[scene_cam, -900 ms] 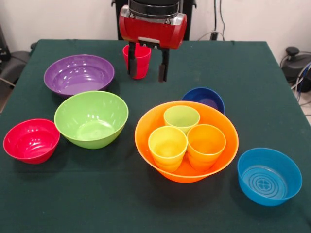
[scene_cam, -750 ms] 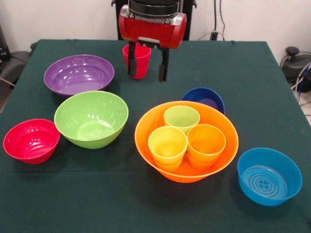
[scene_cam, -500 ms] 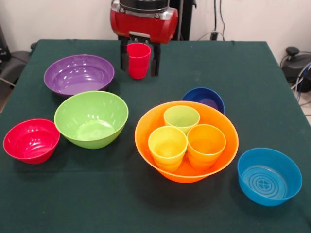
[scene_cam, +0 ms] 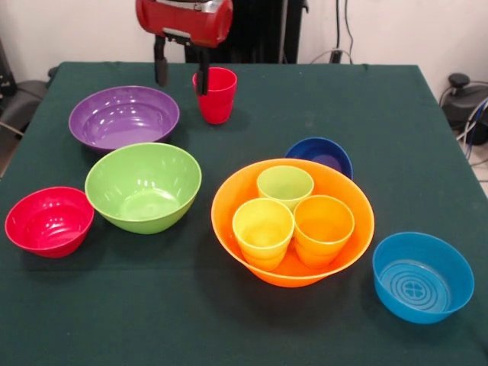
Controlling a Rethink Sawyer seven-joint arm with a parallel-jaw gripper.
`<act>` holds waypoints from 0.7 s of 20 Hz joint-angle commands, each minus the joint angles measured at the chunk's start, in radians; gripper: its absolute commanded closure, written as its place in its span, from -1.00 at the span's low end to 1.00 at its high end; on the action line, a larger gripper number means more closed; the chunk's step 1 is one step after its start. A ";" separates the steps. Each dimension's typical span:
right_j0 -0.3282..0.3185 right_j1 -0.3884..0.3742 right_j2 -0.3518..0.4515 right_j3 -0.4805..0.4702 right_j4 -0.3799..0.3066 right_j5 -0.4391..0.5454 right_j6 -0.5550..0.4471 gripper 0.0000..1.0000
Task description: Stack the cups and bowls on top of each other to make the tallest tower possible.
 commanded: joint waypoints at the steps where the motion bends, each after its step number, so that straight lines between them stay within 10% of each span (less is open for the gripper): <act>1: -0.054 0.062 0.018 0.155 -0.119 -0.106 -0.026 -1.00; 14: -0.083 0.222 0.020 0.091 -0.207 -0.252 0.007 -1.00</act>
